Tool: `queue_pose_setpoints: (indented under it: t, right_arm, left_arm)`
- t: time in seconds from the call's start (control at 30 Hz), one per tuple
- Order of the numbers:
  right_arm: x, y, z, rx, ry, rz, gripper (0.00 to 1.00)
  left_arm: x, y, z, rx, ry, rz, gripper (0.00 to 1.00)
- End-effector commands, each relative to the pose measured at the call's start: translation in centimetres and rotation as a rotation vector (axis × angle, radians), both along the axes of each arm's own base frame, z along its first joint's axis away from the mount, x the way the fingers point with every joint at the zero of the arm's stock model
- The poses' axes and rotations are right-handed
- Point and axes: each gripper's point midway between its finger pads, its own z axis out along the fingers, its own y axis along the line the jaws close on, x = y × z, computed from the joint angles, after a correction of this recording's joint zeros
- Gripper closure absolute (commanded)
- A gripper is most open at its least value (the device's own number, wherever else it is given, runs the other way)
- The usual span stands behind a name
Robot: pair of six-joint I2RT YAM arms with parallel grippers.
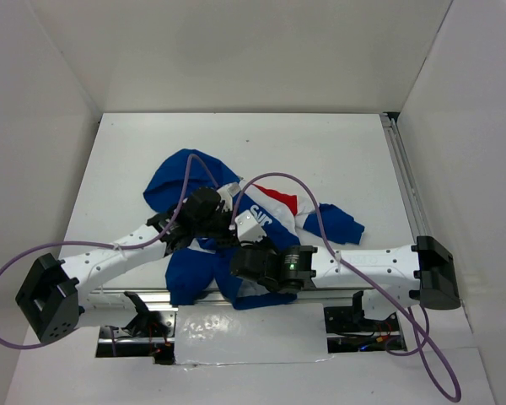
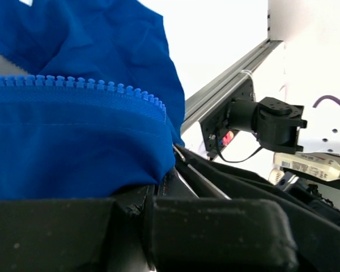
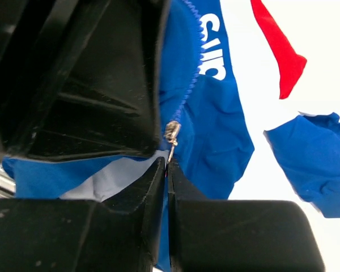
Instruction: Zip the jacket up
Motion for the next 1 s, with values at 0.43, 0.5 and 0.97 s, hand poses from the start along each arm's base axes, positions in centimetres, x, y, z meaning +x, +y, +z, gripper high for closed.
queue_pose_setpoints:
  t: [0.43,0.5,0.97]
  right_arm:
    - [-0.2,2.0,3.5,0.169,-0.02,0.078,1.0]
    - [0.2,1.5,3.6,0.17,-0.028,0.044,1.0]
    - [1.2,0.4,2.7,0.25,0.147,-0.013,1.0]
  left_arm:
    - [-0.5,-0.3,-0.3,0.001,-0.083,-0.085,1.0]
    - [-0.7,-0.2,-0.3,0.002,-0.089,-0.092,1.0]
    - [-2.1,-0.5,0.5,-0.046,-0.178,-0.238,1.0]
